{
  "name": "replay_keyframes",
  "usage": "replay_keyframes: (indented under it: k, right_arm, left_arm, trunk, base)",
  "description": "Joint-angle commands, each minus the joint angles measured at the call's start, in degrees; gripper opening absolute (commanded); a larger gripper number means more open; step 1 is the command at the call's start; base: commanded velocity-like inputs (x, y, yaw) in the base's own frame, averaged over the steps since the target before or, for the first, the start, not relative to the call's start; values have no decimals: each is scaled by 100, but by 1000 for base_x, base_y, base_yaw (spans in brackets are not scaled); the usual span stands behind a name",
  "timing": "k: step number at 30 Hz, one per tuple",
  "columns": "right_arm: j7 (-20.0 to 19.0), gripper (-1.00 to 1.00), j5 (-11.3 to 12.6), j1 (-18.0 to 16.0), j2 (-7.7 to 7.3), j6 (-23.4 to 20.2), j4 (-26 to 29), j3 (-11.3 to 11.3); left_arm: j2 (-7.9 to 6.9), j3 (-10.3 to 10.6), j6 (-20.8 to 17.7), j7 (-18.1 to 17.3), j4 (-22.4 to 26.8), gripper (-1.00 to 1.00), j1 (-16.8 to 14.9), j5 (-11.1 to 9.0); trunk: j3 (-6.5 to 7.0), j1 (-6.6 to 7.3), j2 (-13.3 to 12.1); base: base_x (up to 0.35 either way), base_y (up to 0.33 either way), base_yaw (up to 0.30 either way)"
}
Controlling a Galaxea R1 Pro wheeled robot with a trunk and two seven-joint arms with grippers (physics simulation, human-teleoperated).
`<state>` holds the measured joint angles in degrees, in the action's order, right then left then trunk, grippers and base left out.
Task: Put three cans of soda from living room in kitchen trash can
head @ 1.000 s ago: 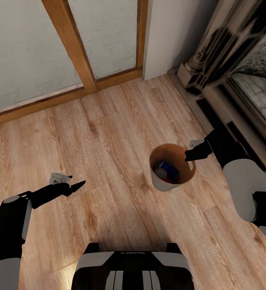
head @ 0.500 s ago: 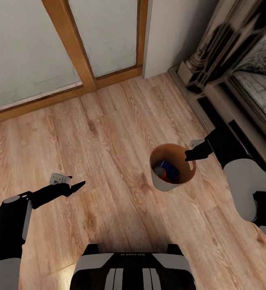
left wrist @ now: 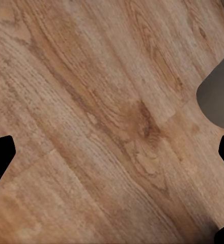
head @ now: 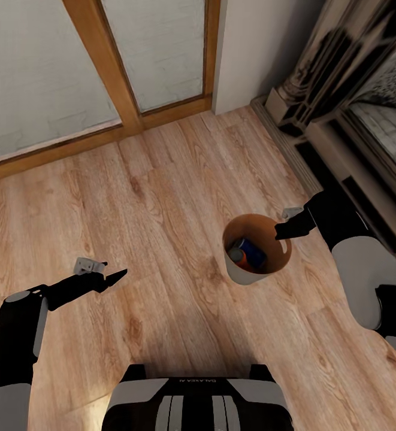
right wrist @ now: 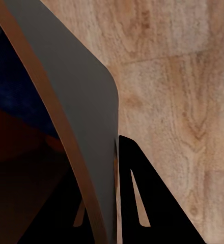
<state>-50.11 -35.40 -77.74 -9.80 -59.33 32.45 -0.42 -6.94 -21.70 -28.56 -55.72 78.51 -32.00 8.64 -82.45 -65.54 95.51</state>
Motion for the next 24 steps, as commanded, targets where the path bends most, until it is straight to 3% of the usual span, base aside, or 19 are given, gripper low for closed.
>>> replay_keyframes:
  k: [1, 12, 19, 24]
  right_arm:
    - [-43, -100, 119, 0, 3, -67, -2, -11]
    - [-34, -100, 97, 12, 8, -67, 7, -6]
    - [-34, -100, 93, 13, 13, -67, 6, -2]
    - [-34, -100, 92, 15, 13, -67, 19, -8]
  left_arm:
    - [0, 0, 0, 0, 0, 100, 0, -1]
    - [0, -1, -31, 0, -11, 100, 0, -13]
    - [0, -4, -35, -8, -12, 100, 0, -37]
    - [0, -2, -29, -9, -18, 100, 0, -29]
  trunk:
    - [-18, -22, 40]
    - [-215, -263, 481]
    - [-215, -263, 481]
    - [-305, -373, 682]
  base:
    - [0, 0, 0]
    - [0, 0, 0]
    - [0, 0, 0]
    - [0, 0, 0]
